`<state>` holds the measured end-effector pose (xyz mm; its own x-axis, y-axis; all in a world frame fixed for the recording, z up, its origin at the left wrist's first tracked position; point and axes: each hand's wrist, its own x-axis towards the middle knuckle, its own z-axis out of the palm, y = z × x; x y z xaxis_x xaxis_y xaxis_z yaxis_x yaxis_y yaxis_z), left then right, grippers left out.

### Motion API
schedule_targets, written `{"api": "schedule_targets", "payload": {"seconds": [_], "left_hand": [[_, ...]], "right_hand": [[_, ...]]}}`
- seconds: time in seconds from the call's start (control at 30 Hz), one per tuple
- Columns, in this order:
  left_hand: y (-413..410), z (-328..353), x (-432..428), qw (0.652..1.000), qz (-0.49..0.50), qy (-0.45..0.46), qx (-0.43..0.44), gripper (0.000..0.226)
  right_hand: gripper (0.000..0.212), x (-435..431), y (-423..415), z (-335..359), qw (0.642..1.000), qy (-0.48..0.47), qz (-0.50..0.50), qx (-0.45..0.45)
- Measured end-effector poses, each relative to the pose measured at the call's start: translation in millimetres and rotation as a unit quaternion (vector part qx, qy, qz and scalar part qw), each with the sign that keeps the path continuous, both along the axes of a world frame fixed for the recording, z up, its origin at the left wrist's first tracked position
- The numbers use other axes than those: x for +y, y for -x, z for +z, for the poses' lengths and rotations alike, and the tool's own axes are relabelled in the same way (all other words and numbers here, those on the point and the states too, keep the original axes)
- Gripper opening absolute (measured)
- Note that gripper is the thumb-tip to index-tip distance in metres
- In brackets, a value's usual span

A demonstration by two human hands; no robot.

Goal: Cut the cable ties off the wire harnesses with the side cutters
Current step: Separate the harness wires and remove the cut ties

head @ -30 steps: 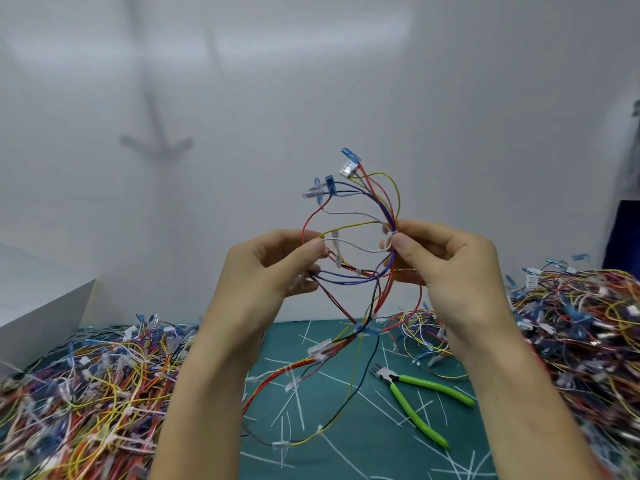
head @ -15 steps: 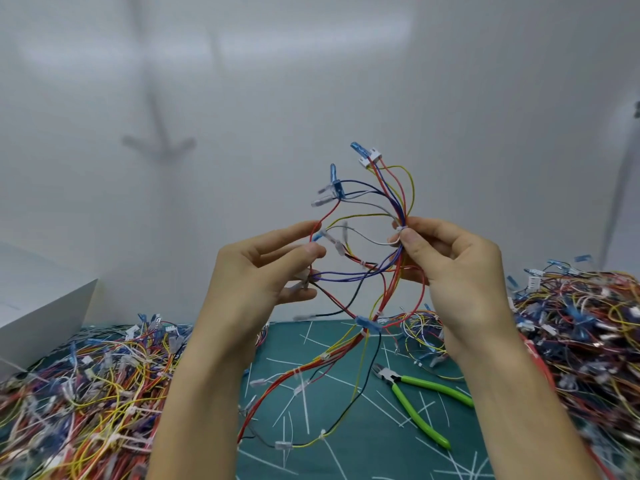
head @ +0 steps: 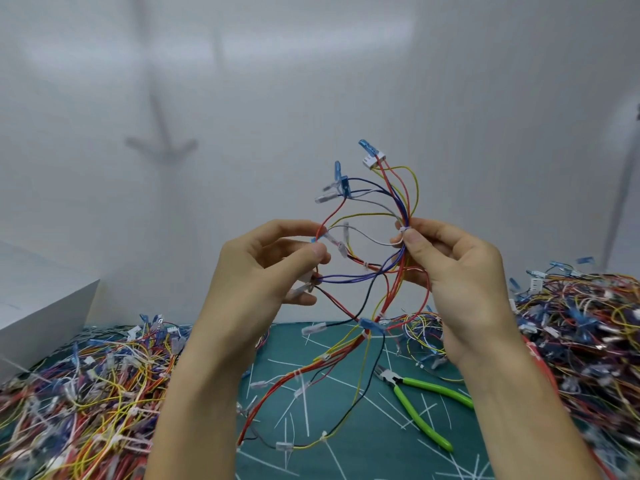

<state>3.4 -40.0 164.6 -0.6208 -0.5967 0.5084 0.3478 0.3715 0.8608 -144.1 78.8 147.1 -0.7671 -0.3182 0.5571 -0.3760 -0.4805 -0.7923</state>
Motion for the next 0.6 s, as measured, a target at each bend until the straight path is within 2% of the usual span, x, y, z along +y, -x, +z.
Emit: {"api": "schedule_targets", "payload": {"seconds": [0.2,0.3,0.6], "left_hand": [[-2.5,-0.3,2.5,0.991,-0.072,0.034,-0.103,0.010],[-0.2,-1.6,2.9,0.987,-0.077,0.022,-0.139,0.017],[8.1,-4.2,-4.0,0.994,0.033,-0.006,-0.108,0.040]], "right_hand": [[0.017,-0.7,1.4,0.2,1.000,0.009,-0.013,-0.003],[0.016,0.2,2.0,0.1,1.000,0.011,-0.012,-0.004],[0.017,1.6,-2.4,2.1,1.000,0.008,0.000,0.001]]}}
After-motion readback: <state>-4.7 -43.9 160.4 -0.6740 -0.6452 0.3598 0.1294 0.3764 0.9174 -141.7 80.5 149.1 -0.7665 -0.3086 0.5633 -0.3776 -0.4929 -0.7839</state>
